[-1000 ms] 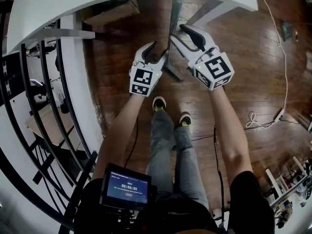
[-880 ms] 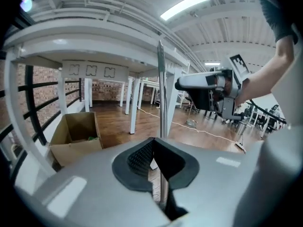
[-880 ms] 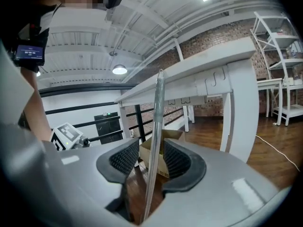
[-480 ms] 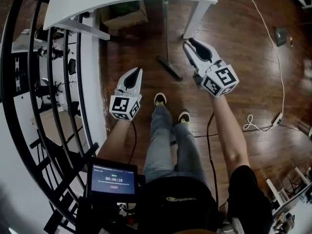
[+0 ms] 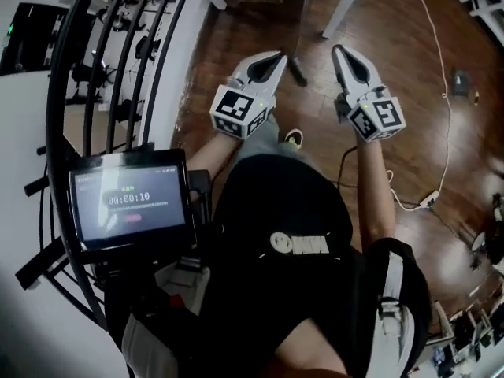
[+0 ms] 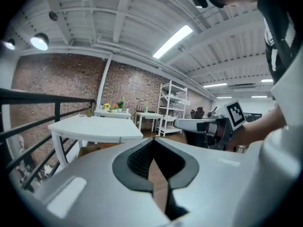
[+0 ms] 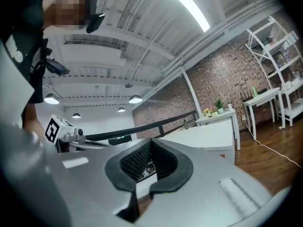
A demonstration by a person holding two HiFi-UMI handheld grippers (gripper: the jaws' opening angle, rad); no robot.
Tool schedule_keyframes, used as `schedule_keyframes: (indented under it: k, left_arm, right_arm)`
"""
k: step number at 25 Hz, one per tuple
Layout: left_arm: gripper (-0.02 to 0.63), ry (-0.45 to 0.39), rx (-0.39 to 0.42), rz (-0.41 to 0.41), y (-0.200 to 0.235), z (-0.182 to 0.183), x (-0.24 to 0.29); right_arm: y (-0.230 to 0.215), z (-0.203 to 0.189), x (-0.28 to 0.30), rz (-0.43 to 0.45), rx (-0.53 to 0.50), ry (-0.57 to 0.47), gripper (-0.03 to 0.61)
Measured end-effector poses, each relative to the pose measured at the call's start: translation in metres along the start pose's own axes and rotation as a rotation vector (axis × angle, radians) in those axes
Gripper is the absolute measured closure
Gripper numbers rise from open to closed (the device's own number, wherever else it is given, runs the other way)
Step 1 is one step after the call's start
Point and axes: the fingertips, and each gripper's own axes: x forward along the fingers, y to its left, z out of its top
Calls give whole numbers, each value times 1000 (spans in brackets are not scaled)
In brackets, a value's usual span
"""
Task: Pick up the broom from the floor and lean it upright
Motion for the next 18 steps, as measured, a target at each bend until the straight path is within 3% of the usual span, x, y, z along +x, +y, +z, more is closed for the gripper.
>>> schedule_keyframes:
  k: [6,18]
  left_arm:
    - [598,-23,158,-52,-10,21,15]
    - [598,-69,177,-67,-19,39,28]
  right_arm:
    - [21,-11,18,42,-67,-10,575]
    - [21,5,22,9,-131,-33,577]
